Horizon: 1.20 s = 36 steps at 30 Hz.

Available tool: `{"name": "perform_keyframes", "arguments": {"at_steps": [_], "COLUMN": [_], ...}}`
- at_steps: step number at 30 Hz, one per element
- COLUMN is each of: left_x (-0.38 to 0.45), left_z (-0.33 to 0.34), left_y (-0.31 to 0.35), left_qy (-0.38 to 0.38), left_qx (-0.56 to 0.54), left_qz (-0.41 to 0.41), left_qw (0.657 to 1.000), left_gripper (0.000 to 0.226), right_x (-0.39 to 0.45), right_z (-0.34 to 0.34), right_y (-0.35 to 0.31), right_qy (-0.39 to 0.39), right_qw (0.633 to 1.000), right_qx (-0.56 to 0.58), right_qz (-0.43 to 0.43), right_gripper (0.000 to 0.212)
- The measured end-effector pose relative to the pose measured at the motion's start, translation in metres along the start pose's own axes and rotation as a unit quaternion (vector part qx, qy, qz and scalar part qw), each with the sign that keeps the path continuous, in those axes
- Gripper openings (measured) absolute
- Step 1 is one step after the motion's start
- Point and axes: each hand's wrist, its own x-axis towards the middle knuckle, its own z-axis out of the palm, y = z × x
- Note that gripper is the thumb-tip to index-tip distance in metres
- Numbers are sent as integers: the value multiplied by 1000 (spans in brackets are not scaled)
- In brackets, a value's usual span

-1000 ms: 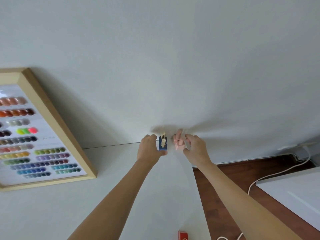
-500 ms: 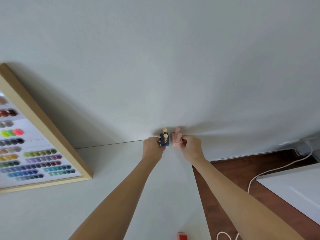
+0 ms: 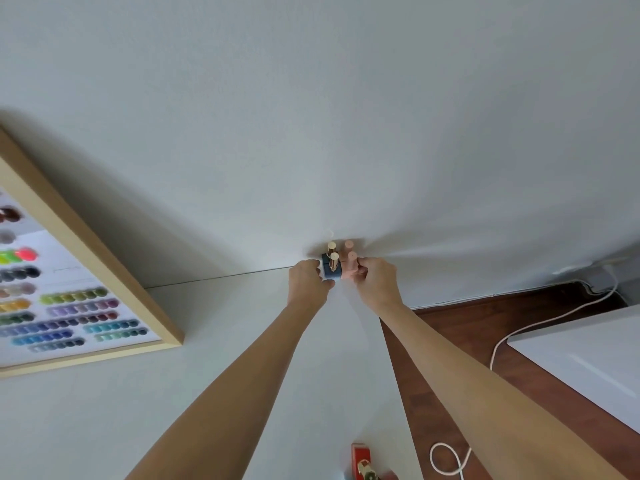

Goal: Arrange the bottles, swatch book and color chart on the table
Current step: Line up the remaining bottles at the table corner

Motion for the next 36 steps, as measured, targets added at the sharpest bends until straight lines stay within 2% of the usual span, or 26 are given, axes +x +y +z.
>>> {"name": "perform_keyframes", "arguments": {"at_steps": [1, 3, 7, 8, 10, 11, 13, 18, 23, 29, 32, 36], "left_x": [-3, -12, -49, -62, -90, -105, -133, -194, -240, -279, -286, -290], "left_z": [-3, -10, -27, -31, -39, -42, -47, -49, -46, -30, -20, -11], "left_y": [-1, -5, -14, -17, -23, -26, -32, -45, -57, -67, -64, -61], "left_qy": [-5, -10, -35, -40, -49, -55, -71, -135, -164, -208, -205, -193], "left_qx": [8, 29, 51, 52, 53, 53, 49, 71, 92, 116, 126, 153], "left_qz": [1, 16, 62, 74, 96, 104, 119, 161, 194, 206, 201, 217], "left_qw": [1000, 999, 996, 995, 993, 992, 989, 975, 963, 949, 950, 945], "left_gripper": [24, 43, 53, 53, 52, 52, 51, 44, 29, 44, 53, 46], "right_x": [-5, -16, -50, -61, -87, -101, -128, -194, -249, -300, -316, -325], "right_z": [-5, -15, -31, -34, -38, -41, -46, -59, -67, -64, -58, -45], "right_y": [-2, -4, -3, 0, 5, 6, 10, 21, 35, 47, 47, 39], "right_qy": [-5, -3, -16, -16, -34, -38, -48, -71, -84, -62, -102, -146], "right_qw": [1000, 1000, 1000, 1000, 999, 999, 998, 997, 996, 996, 990, 983], "right_qx": [-3, -7, -6, -2, 16, 25, 31, 20, -2, -13, 4, 17], "right_qz": [8, 8, 3, -3, 9, 20, 22, 16, 22, 59, 99, 106], "right_gripper": [15, 30, 46, 43, 8, 21, 31, 32, 28, 30, 47, 81]}}
